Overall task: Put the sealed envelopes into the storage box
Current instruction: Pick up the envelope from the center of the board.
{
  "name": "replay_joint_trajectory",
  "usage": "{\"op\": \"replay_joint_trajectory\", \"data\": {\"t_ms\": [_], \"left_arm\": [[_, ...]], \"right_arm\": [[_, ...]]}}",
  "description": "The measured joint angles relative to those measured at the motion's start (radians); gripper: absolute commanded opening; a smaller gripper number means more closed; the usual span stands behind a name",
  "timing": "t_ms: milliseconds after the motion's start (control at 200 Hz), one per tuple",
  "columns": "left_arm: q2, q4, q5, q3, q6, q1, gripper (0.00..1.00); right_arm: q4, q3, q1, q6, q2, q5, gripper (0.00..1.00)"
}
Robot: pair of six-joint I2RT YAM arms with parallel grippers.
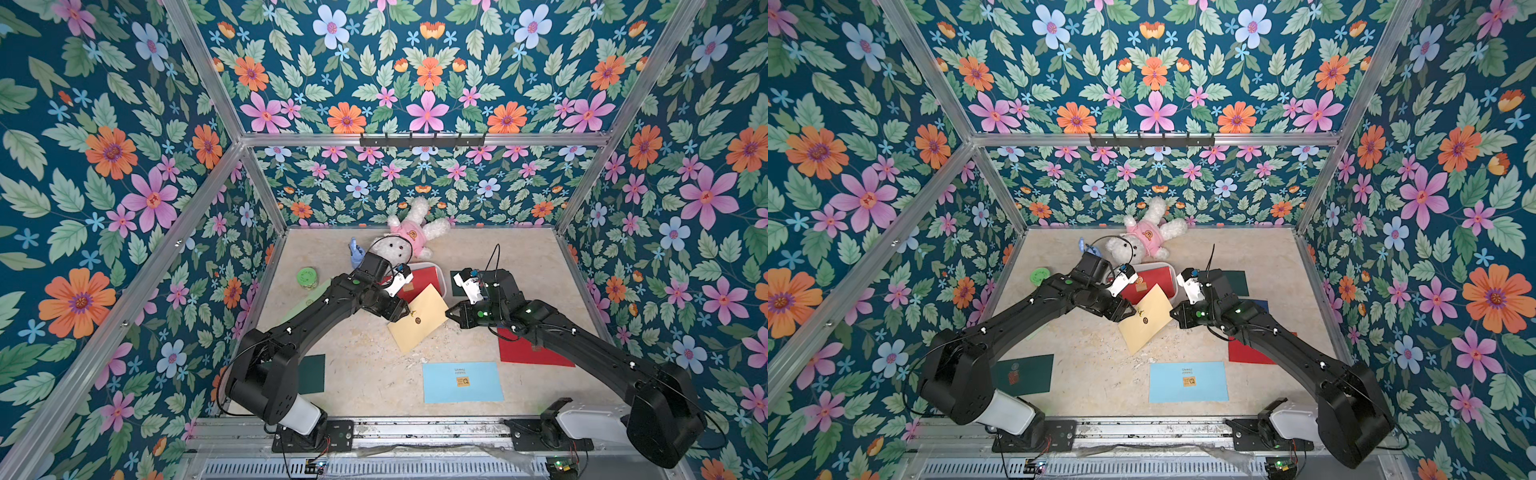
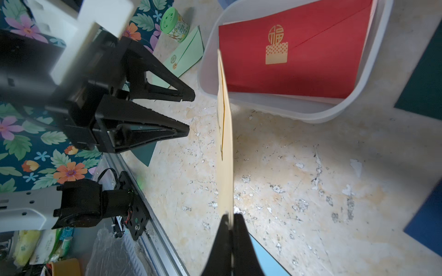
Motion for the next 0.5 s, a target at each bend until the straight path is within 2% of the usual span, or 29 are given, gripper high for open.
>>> {"op": "replay_joint_trajectory", "data": {"t_ms": [255,360,500], "left_arm": [[0.016,0.053,0.137,-0.002,0.117,0.001,0.61],[0.021,0.071,0.171,-0.018,0.126,0.001,0.62],[0.006,0.092,0.207,-0.052,0.133,0.005,0.56]], "right_arm": [[-0.037,0.026,-0.030,-0.100,-0.029,-0.091,0.00],[-0.040,0.051,-0.031,-0.125,-0.017,-0.126,0.00],[-0.047,0.087,-0.032,-0.148,0.011,-0.148,0.00]]}}
